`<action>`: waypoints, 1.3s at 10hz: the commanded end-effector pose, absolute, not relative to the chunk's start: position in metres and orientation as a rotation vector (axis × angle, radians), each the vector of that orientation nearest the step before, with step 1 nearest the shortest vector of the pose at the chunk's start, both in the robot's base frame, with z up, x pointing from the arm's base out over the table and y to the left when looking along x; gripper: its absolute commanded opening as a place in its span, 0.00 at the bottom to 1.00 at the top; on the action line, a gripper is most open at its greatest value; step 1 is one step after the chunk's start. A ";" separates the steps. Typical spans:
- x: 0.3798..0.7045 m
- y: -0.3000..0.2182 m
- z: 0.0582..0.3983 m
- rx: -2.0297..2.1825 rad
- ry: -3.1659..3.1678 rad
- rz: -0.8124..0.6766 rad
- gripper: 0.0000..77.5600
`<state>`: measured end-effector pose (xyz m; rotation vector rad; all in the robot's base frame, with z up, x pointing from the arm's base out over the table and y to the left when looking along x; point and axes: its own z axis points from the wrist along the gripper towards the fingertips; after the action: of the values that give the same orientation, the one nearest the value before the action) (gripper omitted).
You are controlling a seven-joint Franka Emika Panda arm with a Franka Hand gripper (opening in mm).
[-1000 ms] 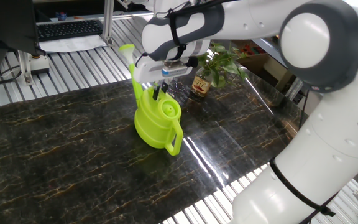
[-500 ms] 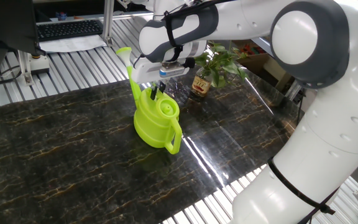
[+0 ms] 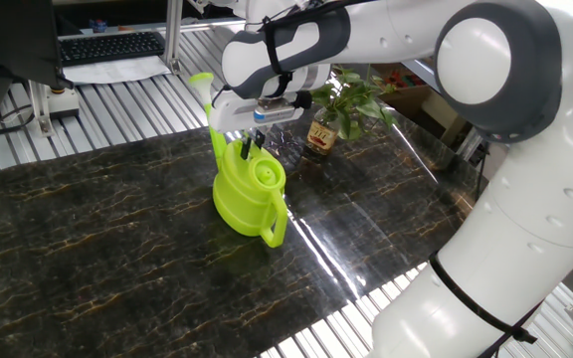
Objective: Water the plant
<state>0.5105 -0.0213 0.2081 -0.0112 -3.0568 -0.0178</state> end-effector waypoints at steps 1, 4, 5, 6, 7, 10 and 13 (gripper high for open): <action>0.512 -0.021 0.212 -0.012 -3.064 -0.018 1.00; 0.512 -0.021 0.212 -0.012 -3.064 -0.018 1.00; 0.512 -0.021 0.212 -0.012 -3.064 -0.018 1.00; 0.512 -0.021 0.212 -0.012 -3.064 -0.018 1.00; 0.512 -0.021 0.212 -0.012 -3.064 -0.018 1.00; 0.512 -0.021 0.212 -0.012 -3.064 -0.018 1.00; 0.529 -0.025 0.265 -0.015 -3.043 -0.017 1.00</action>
<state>0.5114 -0.0205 0.2104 -0.0116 -3.0610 -0.0181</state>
